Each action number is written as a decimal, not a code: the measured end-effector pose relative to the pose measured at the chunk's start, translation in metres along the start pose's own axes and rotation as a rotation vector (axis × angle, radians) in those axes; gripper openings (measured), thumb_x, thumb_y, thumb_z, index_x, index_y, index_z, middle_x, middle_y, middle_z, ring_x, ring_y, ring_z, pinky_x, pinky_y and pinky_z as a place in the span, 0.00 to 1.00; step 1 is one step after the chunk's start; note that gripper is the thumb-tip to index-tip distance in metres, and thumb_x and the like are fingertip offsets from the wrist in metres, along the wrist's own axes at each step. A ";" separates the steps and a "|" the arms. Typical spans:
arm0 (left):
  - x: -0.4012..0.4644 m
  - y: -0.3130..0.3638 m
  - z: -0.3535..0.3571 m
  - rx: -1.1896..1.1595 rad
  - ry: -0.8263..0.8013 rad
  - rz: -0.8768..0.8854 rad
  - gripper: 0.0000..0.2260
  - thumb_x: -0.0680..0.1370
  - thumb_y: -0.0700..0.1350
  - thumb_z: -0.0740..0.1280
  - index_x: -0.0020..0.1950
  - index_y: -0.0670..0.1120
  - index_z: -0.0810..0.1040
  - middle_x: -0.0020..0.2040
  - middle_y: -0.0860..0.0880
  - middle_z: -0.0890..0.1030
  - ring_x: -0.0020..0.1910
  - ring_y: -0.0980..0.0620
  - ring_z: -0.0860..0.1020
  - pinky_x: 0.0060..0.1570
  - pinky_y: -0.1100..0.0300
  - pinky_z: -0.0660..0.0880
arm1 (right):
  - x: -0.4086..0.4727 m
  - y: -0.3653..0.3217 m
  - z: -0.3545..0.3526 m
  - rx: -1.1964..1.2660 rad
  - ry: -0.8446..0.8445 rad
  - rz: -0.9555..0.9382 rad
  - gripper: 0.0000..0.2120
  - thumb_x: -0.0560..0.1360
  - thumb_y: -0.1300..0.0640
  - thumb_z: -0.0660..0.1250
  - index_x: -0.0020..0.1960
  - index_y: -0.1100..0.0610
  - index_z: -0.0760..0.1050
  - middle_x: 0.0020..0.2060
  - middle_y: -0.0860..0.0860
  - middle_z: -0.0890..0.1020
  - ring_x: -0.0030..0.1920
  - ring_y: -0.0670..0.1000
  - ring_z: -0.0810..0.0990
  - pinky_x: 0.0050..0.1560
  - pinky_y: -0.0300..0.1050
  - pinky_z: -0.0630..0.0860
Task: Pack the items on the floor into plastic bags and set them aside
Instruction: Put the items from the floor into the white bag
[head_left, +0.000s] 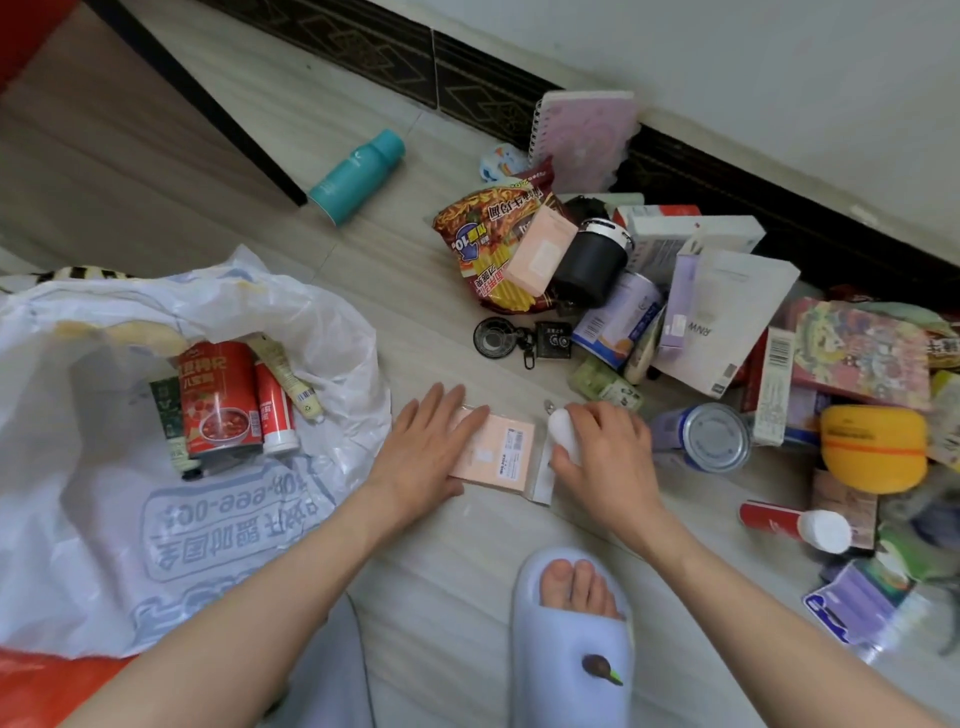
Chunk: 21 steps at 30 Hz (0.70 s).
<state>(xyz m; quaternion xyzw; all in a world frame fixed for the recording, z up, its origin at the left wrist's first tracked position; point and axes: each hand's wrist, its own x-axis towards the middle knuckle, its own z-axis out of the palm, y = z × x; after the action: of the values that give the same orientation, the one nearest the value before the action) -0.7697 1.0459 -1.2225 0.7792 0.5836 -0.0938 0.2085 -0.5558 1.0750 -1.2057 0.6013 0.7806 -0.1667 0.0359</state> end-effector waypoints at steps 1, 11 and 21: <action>0.004 0.000 -0.002 0.004 -0.025 0.008 0.39 0.71 0.51 0.70 0.75 0.48 0.51 0.74 0.42 0.53 0.73 0.42 0.51 0.71 0.49 0.49 | 0.000 -0.003 -0.002 0.046 -0.025 0.029 0.18 0.70 0.51 0.63 0.56 0.58 0.75 0.50 0.56 0.77 0.52 0.59 0.75 0.59 0.54 0.67; -0.024 -0.008 -0.007 -0.233 0.146 0.026 0.34 0.62 0.49 0.74 0.65 0.41 0.69 0.55 0.40 0.73 0.52 0.40 0.74 0.54 0.52 0.71 | 0.002 -0.017 -0.014 0.698 0.014 0.433 0.13 0.73 0.55 0.65 0.57 0.57 0.76 0.50 0.52 0.75 0.52 0.54 0.75 0.51 0.45 0.70; -0.155 -0.081 -0.031 -0.276 0.405 -0.564 0.29 0.68 0.60 0.61 0.66 0.48 0.66 0.58 0.41 0.71 0.55 0.41 0.71 0.50 0.48 0.71 | 0.018 -0.165 -0.021 0.962 -0.329 0.180 0.09 0.74 0.53 0.62 0.44 0.57 0.78 0.37 0.50 0.78 0.37 0.48 0.75 0.38 0.41 0.69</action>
<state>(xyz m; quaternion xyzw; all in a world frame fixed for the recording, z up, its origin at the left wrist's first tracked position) -0.8962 0.9434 -1.1520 0.5551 0.8119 0.0880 0.1577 -0.7143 1.0619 -1.1549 0.5803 0.5450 -0.5955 -0.1080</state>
